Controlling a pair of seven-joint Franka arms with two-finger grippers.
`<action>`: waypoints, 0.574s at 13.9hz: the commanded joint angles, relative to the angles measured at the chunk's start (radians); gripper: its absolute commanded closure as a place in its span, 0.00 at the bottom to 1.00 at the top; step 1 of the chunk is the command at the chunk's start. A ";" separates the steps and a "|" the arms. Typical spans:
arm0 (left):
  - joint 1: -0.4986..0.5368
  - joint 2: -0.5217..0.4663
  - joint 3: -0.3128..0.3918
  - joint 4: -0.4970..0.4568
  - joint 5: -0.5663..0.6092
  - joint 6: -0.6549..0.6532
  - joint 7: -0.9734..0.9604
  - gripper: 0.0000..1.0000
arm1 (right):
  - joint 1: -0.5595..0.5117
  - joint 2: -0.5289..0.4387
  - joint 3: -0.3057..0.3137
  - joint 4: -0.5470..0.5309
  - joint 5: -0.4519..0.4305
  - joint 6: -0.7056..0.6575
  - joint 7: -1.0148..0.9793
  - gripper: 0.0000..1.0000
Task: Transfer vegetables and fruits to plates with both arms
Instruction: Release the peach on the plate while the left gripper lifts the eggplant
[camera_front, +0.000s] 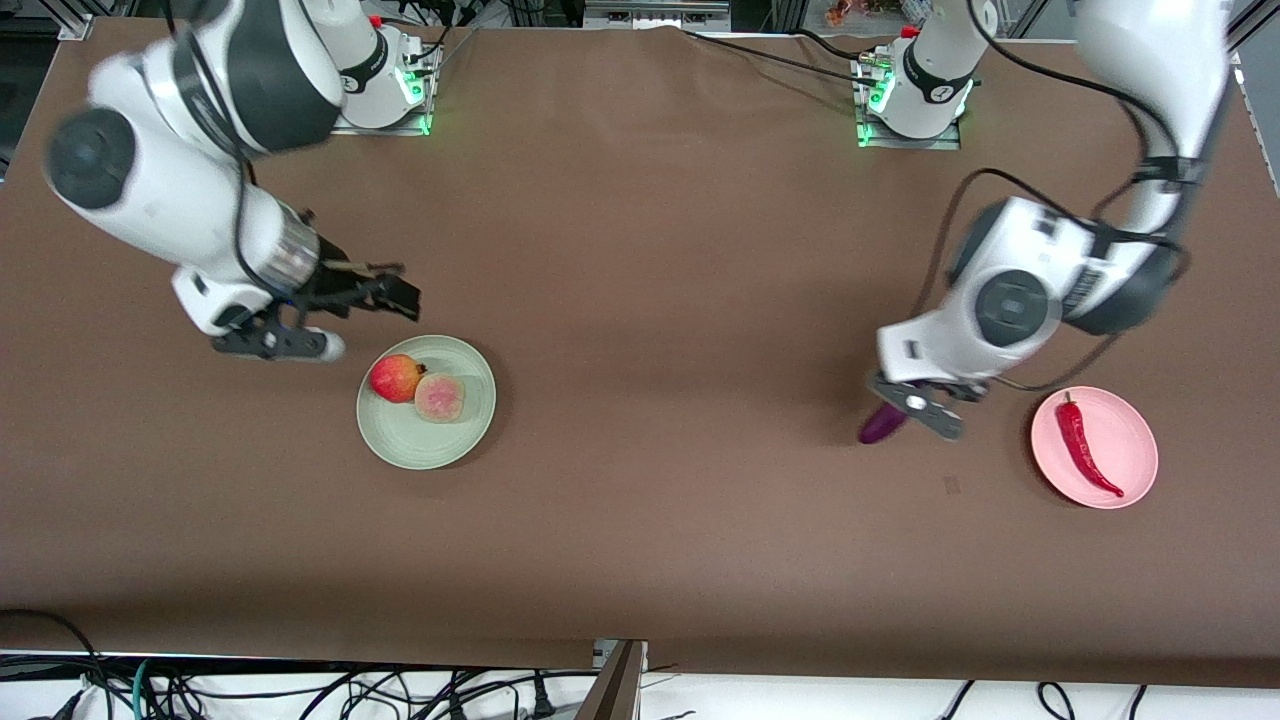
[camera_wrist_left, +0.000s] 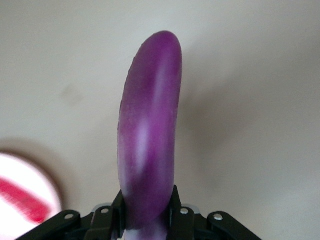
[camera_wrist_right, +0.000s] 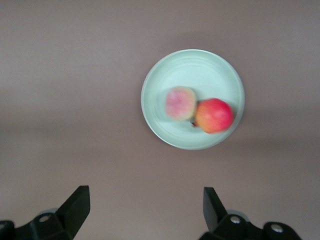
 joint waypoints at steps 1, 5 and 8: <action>0.144 0.019 -0.006 0.017 0.068 -0.004 0.233 0.97 | -0.002 -0.115 -0.017 -0.036 -0.055 -0.094 -0.020 0.00; 0.299 0.092 0.006 0.045 0.192 0.100 0.457 0.95 | -0.032 -0.190 -0.060 -0.075 -0.056 -0.140 -0.155 0.00; 0.365 0.190 0.008 0.092 0.199 0.224 0.649 0.91 | -0.113 -0.189 -0.013 -0.070 -0.093 -0.171 -0.206 0.00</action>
